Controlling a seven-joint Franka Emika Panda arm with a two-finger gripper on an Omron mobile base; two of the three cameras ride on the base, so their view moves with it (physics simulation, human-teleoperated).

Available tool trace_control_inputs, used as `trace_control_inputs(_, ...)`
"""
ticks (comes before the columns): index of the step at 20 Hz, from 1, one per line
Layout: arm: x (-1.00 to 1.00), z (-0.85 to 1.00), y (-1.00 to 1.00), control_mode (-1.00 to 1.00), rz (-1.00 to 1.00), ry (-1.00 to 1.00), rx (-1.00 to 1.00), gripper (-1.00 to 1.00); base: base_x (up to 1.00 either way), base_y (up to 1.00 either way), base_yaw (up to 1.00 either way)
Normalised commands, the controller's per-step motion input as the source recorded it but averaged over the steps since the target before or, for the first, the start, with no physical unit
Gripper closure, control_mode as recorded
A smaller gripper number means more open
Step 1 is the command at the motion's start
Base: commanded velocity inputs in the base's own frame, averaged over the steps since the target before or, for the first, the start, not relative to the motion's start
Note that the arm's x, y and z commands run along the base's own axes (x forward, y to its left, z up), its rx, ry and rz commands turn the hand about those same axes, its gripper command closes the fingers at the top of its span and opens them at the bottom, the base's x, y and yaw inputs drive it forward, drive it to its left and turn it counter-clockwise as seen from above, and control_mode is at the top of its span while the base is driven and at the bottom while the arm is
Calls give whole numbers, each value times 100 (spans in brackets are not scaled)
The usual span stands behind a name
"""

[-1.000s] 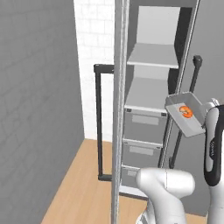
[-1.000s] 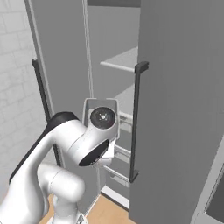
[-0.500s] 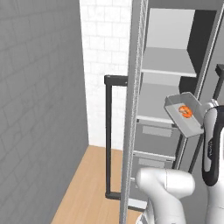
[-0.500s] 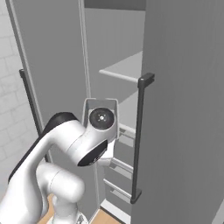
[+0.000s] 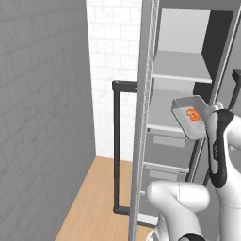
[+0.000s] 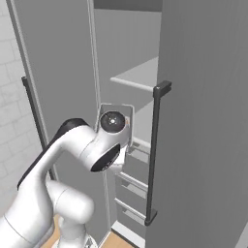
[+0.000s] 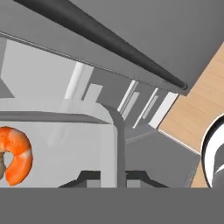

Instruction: Take the meat container that has the shrimp and place it on the second highest rack of the freezer. Then take the vegetable container that has the bell pepper and cucumber and place it on the highest rack of the freezer.

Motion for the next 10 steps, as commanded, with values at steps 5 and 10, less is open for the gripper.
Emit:
trace_control_inputs(5, 100, -29, 13, -100, -22, 4, 0, 100, 0, 0, 0)
trace_control_inputs(10, 97, -39, -8, -100, -10, 12, 0, 100, 0, 0, 0)
